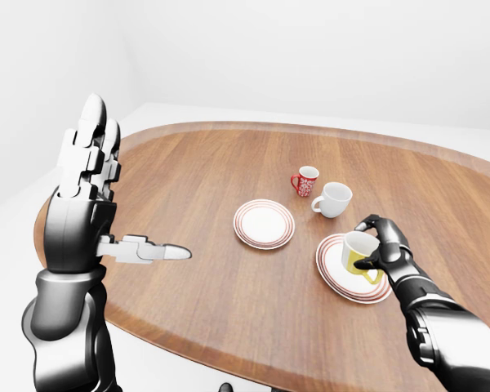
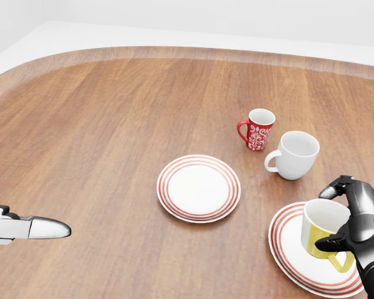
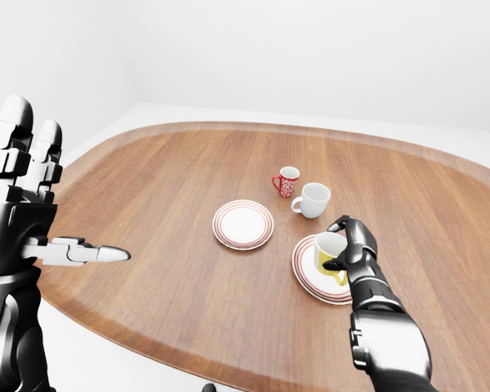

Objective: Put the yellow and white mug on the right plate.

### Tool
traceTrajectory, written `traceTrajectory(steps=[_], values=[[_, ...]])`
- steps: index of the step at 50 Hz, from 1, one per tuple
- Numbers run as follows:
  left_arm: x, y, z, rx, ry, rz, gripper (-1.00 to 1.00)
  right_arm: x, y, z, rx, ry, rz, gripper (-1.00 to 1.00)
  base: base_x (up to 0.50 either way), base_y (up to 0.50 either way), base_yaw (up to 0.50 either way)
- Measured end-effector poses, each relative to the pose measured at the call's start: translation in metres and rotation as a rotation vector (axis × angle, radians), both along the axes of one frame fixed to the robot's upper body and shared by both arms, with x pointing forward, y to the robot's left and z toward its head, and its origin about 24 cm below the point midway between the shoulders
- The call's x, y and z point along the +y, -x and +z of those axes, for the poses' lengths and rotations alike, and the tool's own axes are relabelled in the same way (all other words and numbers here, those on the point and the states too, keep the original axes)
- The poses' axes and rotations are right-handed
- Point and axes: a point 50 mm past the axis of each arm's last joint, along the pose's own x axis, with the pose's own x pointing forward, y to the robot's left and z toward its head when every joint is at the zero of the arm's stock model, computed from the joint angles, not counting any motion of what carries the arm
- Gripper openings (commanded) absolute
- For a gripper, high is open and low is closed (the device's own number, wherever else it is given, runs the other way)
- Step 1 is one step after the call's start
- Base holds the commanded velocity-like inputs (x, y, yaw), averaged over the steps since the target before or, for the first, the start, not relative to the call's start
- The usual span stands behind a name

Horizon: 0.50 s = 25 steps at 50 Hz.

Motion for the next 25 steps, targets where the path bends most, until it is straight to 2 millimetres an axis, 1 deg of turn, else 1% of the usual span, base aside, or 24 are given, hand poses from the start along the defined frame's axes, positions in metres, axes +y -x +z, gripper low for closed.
traceTrajectory(steps=[25], values=[[-0.001,0.0001,-0.0004,0.002,-0.002,-0.002,1.0,-0.0005,0.0014,-0.0003,-0.036,0.01,-0.047,-1.0,0.0,0.0,0.0]])
